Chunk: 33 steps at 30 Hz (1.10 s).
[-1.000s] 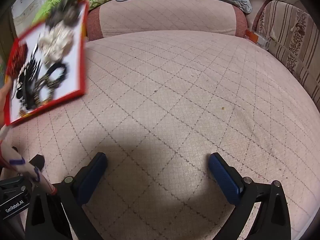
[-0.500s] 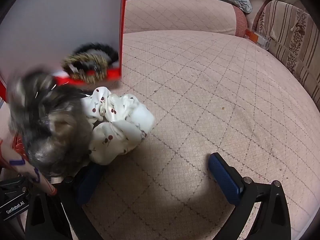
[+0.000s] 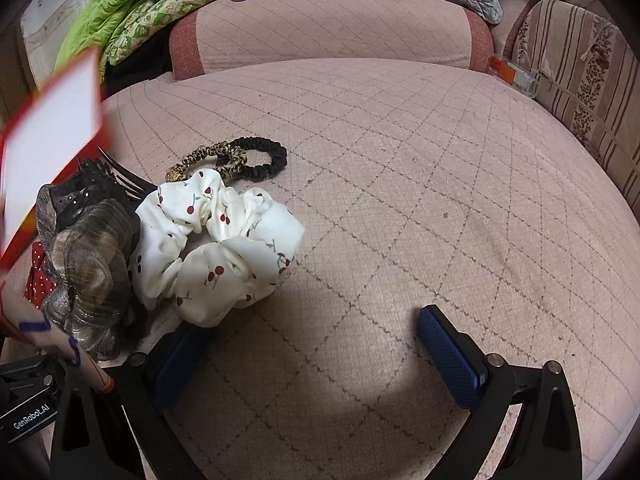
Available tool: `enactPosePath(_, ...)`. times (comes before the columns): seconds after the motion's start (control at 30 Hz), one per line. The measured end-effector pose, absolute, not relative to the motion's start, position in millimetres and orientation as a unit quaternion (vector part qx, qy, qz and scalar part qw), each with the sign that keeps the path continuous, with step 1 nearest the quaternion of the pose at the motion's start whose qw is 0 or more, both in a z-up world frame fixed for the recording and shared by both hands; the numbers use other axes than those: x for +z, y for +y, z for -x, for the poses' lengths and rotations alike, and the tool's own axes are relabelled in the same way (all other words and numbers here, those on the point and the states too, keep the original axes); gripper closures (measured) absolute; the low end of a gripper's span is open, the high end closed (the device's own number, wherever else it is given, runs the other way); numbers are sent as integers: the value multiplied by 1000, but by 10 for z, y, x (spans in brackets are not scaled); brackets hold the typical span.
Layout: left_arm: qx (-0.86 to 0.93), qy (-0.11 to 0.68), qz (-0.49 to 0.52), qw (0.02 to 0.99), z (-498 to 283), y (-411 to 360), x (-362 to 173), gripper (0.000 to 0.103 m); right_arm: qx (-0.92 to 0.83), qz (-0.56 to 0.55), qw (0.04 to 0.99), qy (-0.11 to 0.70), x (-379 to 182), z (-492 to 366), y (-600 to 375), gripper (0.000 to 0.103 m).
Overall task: Organize jewelry
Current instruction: 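Tip the jewelry out of the red-rimmed box lid onto the bed, then move both grippers toward the pile of scrunchies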
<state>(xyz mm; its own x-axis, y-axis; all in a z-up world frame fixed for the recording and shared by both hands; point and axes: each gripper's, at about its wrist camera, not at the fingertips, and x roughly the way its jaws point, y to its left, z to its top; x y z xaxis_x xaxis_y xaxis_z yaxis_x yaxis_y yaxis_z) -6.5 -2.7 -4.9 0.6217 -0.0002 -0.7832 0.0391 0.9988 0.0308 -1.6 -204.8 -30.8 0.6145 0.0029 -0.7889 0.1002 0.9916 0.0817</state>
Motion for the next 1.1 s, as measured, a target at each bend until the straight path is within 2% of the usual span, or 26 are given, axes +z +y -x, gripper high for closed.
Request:
enactPosePath(0.2,-10,433,-28,901,49,-70,-44,0,-36,-82,895,438,-212,120,-2147,0)
enactPosePath(0.57,-16,432,-28,901,38,-52,31,0,-46,-129,928,347,358,848,-2271,0)
enactPosePath(0.8,-22,442,-26,897,48,-53,87,0,-13,-127,937,324,438,1167,-2181,0)
enactPosePath(1.1,-38,346,-46,936,899,92,564,0,11,-147,939,310,480,1286,-2037,0)
